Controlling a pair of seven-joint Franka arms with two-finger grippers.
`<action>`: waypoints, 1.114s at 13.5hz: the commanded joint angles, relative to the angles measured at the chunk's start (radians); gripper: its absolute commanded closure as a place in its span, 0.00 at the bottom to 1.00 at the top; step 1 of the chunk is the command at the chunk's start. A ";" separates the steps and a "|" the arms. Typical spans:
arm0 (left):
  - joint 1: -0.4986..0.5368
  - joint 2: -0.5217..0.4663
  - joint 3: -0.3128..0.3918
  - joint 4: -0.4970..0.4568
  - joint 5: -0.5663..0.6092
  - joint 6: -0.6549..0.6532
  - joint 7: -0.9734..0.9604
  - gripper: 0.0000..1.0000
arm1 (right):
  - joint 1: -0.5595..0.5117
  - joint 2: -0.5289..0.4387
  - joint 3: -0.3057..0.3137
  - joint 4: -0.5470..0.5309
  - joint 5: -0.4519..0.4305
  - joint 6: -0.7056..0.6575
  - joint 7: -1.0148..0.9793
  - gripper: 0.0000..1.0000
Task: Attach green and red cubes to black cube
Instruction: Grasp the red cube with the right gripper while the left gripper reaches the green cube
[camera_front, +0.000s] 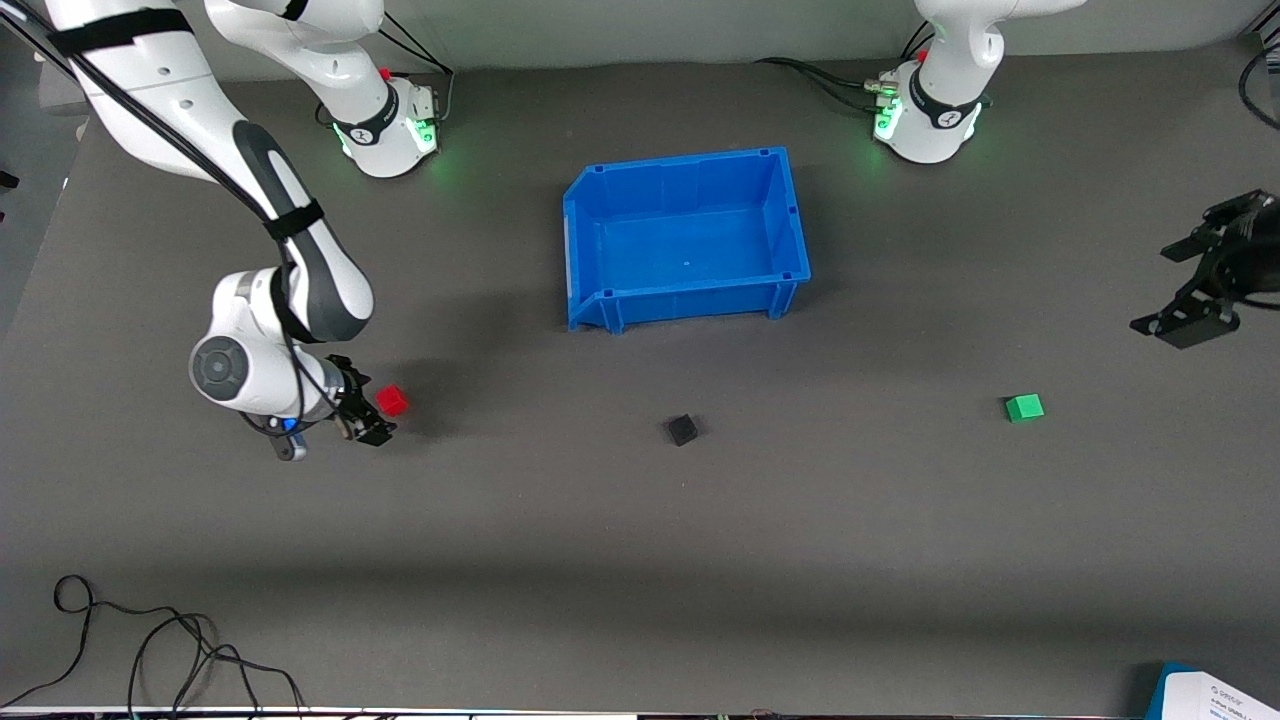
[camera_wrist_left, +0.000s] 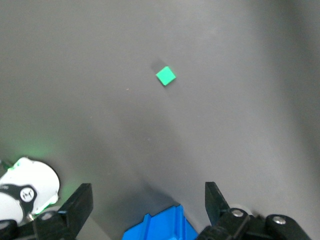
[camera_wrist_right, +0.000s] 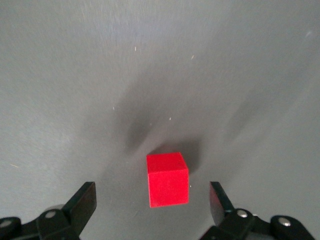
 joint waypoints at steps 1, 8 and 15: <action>0.047 0.066 -0.004 -0.007 0.003 0.067 -0.160 0.01 | 0.024 0.031 -0.011 -0.026 -0.007 0.075 -0.001 0.00; 0.072 0.123 -0.002 -0.320 0.040 0.495 -0.288 0.01 | 0.024 0.037 -0.026 -0.034 -0.012 0.093 -0.017 0.00; 0.115 0.226 -0.003 -0.477 0.088 0.817 -0.291 0.02 | 0.024 0.032 -0.041 -0.031 -0.012 0.047 -0.013 0.42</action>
